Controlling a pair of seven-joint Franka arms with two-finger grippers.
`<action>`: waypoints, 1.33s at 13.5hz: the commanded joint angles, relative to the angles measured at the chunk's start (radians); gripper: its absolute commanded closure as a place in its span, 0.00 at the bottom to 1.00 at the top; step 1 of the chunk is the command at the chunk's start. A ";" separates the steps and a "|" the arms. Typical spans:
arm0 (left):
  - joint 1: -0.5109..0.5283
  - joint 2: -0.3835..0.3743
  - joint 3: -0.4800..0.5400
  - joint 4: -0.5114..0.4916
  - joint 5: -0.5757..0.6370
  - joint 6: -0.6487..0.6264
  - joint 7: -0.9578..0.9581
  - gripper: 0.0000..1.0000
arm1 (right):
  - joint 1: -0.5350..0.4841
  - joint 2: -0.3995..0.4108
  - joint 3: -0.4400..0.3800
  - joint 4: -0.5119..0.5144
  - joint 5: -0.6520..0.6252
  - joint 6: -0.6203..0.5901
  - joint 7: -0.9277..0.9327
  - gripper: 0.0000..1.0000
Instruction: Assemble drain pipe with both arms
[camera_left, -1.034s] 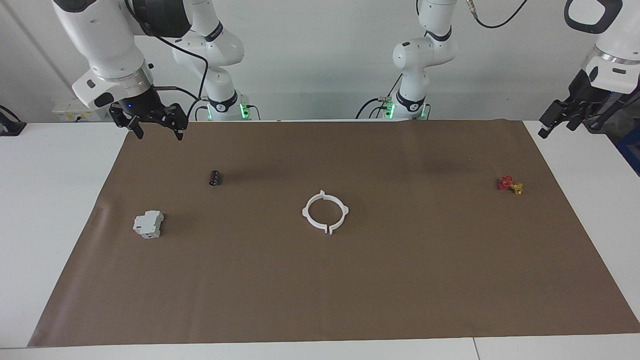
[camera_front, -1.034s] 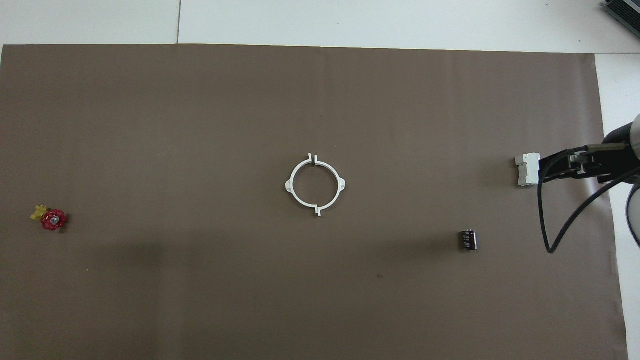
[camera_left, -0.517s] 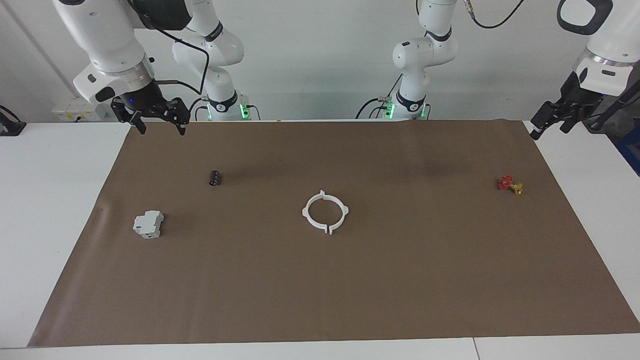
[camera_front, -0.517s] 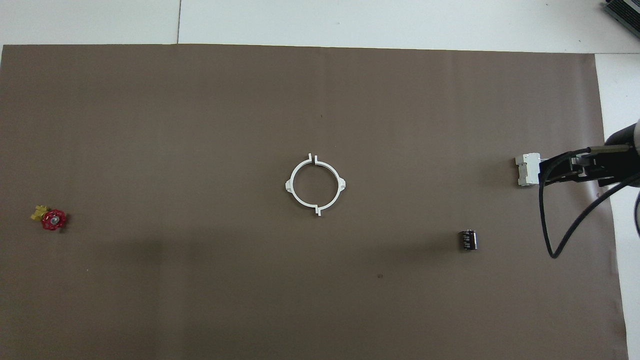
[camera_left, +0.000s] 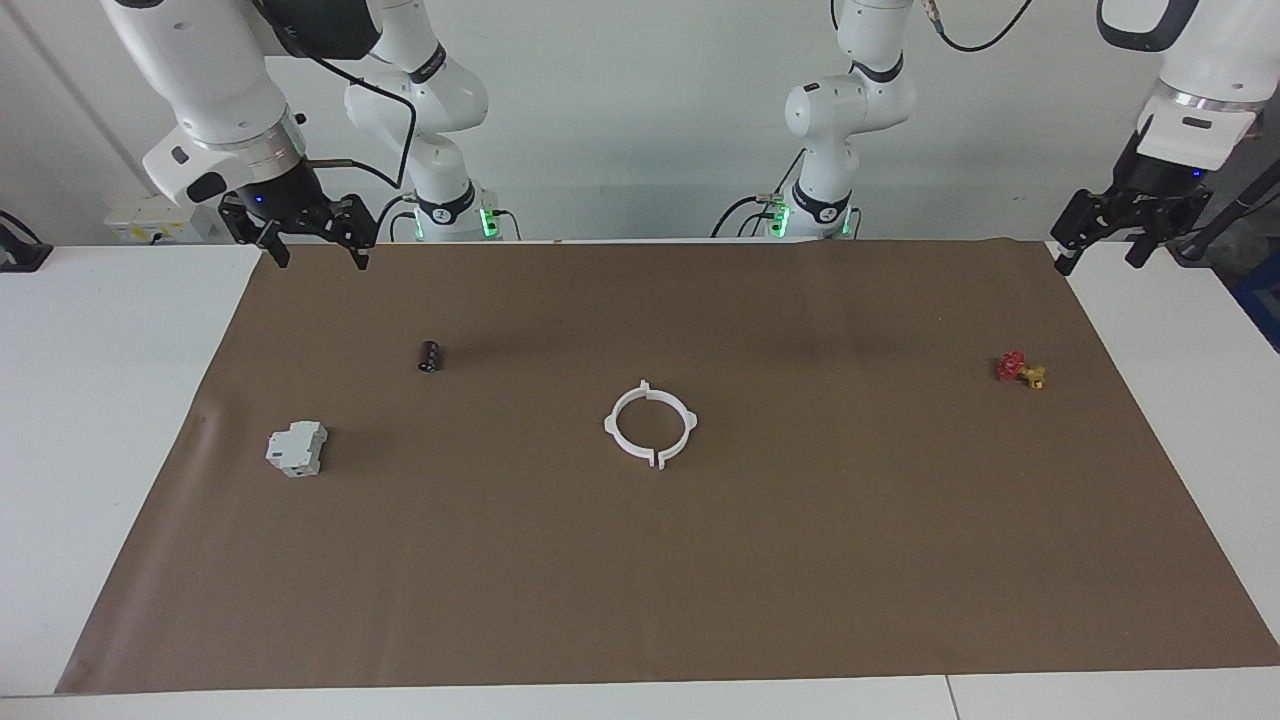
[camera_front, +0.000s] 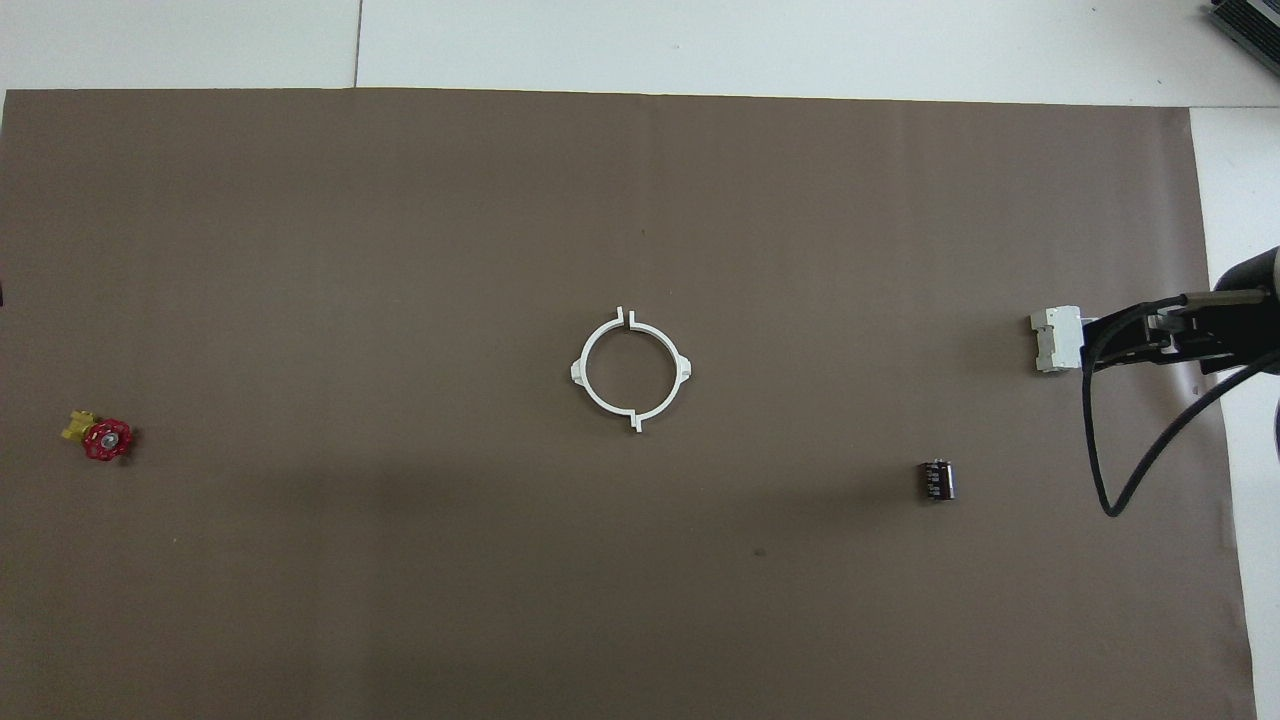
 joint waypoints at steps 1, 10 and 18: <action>-0.030 -0.026 -0.052 -0.003 0.016 -0.060 0.003 0.00 | -0.015 -0.013 0.006 -0.003 0.022 -0.009 0.011 0.00; -0.165 -0.040 -0.022 0.022 0.016 -0.110 -0.167 0.00 | -0.015 -0.012 0.006 -0.005 0.022 -0.009 0.011 0.00; -0.165 -0.040 -0.020 0.068 0.005 -0.159 -0.181 0.00 | -0.015 -0.013 0.004 -0.003 0.022 -0.009 0.011 0.00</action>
